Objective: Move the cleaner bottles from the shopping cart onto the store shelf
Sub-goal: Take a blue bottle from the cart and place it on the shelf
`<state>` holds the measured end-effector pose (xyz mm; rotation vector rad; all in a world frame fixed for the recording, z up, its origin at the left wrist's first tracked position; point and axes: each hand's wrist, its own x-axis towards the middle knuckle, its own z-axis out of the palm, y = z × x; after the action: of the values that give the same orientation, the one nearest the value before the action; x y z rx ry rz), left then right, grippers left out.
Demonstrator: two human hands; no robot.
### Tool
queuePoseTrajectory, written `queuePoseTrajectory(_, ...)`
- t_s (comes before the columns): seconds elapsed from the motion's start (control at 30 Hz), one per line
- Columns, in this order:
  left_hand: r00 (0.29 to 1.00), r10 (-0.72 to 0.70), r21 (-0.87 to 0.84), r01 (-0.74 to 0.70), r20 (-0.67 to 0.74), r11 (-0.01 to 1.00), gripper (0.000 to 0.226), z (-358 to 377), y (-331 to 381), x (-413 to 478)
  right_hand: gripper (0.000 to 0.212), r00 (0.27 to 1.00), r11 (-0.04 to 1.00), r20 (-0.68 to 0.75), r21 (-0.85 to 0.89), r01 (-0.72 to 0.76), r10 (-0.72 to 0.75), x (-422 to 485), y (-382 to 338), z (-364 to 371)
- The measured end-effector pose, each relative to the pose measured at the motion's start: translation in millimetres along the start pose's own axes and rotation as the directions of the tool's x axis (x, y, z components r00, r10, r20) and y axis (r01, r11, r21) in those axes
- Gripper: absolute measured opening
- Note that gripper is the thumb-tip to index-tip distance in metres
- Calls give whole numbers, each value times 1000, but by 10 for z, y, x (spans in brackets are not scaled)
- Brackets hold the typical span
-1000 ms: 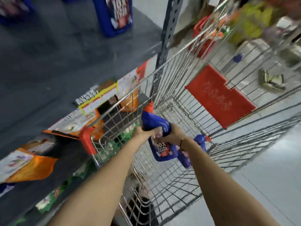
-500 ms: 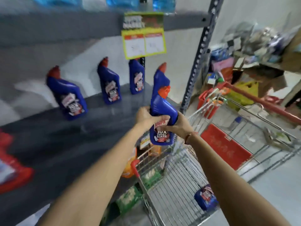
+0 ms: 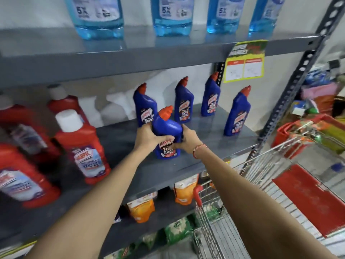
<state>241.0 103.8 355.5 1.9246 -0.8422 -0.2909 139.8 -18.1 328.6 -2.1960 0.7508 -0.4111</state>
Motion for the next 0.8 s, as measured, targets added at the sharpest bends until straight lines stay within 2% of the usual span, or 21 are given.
queuePoseTrajectory(0.23, 997, -66, -11, 66, 30, 998, 55, -111, -145, 73, 80, 998, 999, 61, 33, 18, -19, 105, -44, 166)
queuePoseTrajectory(0.33, 986, -156, -61, 159, 55, 985, 66, -64, -155, 65, 82, 996, 999, 79, 28, 31, -33, 89, -25, 143)
queuePoseTrajectory(0.37, 981, -193, -89, 194, 19, 977, 72, -27, -146, 15, 82, 996, 999, 85, 41, 29, -32, 63, 8, 132)
queuePoseTrajectory(0.43, 951, -247, -116, 228, -188, 967, 87, 54, -86, -199, 76, 999, 993, 48, 121, 9, -15, -13, 107, 71)
queuePoseTrajectory(0.5, 908, -163, -195, 92, -386, 976, 81, 202, -13, -473, 62, 998, 981, -57, 191, -17, 28, -108, 294, -64)
queuePoseTrajectory(0.53, 902, -102, -237, 0, -420, 972, 72, 293, 32, -605, 54, 993, 976, -109, 214, -25, 49, -169, 391, -140)
queuePoseTrajectory(0.57, 917, -55, -264, -57, -396, 963, 60, 424, 61, -713, 46, 985, 970, -157, 241, -30, 70, -228, 523, -224)
queuePoseTrajectory(0.6, 951, -14, -268, -73, -309, 961, 48, 618, 98, -793, 38, 971, 963, -215, 265, -48, 107, -320, 702, -336)
queuePoseTrajectory(0.67, 999, 43, -220, -47, -25, 974, 30, 966, 105, -868, 27, 928, 944, -326, 323, -71, 181, -496, 1000, -498)
queuePoseTrajectory(0.73, 951, 44, -127, -5, 305, 992, 25, 1408, 139, -921, 15, 872, 925, -414, 366, -101, 260, -716, 1420, -662)
queuePoseTrajectory(0.8, 864, 16, -45, 7, 502, 999, 26, 1779, 107, -957, 16, 812, 898, -452, 399, -187, 370, -943, 1798, -757)
